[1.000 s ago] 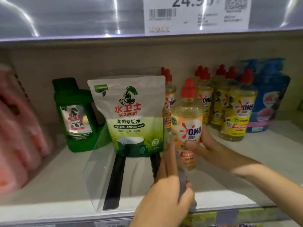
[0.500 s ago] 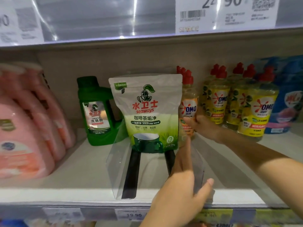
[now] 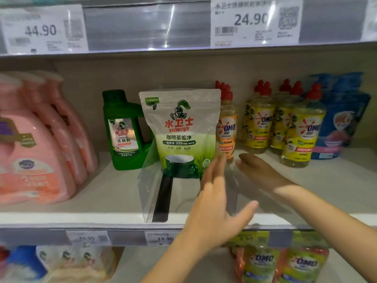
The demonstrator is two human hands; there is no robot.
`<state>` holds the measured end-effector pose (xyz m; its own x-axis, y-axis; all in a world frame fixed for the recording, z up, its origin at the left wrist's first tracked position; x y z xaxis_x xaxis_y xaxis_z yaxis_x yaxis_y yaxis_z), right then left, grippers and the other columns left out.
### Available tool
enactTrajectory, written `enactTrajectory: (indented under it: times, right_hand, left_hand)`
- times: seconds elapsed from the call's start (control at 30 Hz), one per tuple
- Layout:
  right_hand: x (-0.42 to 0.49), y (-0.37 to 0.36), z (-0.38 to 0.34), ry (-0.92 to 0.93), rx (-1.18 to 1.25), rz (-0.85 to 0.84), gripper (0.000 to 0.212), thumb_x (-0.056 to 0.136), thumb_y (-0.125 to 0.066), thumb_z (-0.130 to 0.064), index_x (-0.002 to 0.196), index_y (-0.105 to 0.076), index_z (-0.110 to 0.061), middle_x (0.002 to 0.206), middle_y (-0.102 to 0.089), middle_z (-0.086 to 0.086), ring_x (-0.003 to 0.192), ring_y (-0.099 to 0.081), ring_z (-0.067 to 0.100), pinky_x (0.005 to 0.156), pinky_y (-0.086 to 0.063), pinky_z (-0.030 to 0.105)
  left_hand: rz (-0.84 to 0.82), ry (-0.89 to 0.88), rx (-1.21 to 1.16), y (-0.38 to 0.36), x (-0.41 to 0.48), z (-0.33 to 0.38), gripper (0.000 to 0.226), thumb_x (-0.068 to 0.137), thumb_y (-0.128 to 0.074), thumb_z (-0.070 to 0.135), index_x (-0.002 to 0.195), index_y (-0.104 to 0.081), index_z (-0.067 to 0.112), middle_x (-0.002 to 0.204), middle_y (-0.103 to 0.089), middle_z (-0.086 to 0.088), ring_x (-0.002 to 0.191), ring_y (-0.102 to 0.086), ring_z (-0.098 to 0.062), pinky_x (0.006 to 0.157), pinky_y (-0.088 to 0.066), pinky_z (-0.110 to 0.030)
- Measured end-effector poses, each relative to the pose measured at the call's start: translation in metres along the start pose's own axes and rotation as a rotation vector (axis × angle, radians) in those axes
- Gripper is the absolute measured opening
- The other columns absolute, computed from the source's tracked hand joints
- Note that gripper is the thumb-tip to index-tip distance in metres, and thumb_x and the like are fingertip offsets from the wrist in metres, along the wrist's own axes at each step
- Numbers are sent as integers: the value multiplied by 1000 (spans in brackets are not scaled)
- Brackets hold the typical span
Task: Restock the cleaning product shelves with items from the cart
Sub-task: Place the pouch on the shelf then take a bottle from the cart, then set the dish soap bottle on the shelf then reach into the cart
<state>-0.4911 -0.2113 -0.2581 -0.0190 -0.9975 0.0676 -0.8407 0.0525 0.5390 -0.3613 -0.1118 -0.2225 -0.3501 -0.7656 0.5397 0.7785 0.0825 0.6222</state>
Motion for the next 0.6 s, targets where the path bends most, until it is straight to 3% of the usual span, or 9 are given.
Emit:
enactTrajectory:
  times: [0.07, 0.1, 0.2, 0.3, 0.4, 0.5, 0.6]
  right_hand:
    - [-33, 18, -23, 116, 127, 141, 26, 103, -38, -27, 116, -58, -16, 117, -60, 0, 115, -55, 20, 95, -41, 31]
    - [-55, 23, -37, 179, 224, 168, 24, 103, -38, -23, 104, -61, -16, 107, -65, 4, 106, -59, 22, 89, -46, 31]
    - [-114, 23, -71, 376, 323, 175, 25, 101, -40, -21, 91, -61, -11, 83, -63, -2, 81, -59, 6, 69, -47, 15]
    - [-163, 2, -91, 530, 366, 91, 32, 98, -40, -30, 82, -56, -7, 70, -54, -7, 68, -50, 1, 65, -41, 12]
    - [-196, -39, -100, 608, 357, -20, 40, 99, -39, -39, 75, -51, -9, 72, -50, 5, 65, -46, 7, 63, -38, 17]
    - [-225, -96, -103, 597, 372, -193, 42, 93, -37, -44, 71, -48, -10, 72, -46, 13, 64, -43, 18, 62, -36, 22]
    - [-259, -159, -102, 574, 360, -396, 46, 91, -37, -50, 68, -47, -11, 66, -45, 8, 61, -43, 13, 61, -37, 25]
  left_hand:
    - [144, -98, 36, 16, -13, 14, 73, 85, -56, 51, 147, -27, 25, 150, -27, 9, 142, -22, -5, 113, -26, -20]
    - [234, -171, 72, 25, -22, 24, 59, 86, -58, 45, 138, -41, 23, 142, -39, 4, 134, -37, -11, 106, -37, -24]
    - [408, -335, 181, 42, -53, 53, 26, 87, -61, 28, 108, -66, 13, 115, -61, -2, 106, -58, -17, 84, -51, -28]
    - [413, -277, 223, 54, -86, 60, 16, 90, -58, 22, 93, -68, 11, 95, -66, 2, 87, -62, -14, 69, -51, -31]
    - [451, -137, 271, 74, -137, 45, 14, 92, -58, 20, 85, -67, 12, 84, -64, 3, 76, -62, -14, 63, -51, -31]
    - [484, 74, 284, 97, -204, 15, 14, 93, -56, 22, 84, -64, 14, 81, -59, 5, 72, -58, -12, 61, -49, -33]
    - [495, 290, 251, 114, -277, -13, 13, 93, -56, 23, 83, -60, 16, 81, -53, 12, 71, -53, -5, 62, -47, -30]
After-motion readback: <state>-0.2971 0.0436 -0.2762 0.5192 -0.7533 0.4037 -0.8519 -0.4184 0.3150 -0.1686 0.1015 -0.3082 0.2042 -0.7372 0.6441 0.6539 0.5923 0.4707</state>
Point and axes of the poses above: each hand's wrist, its own x-axis towards the middle knuckle, its own y-axis out of the back of the hand, z = x × y, the point moved 10 cm from there along x, towards the middle knuckle
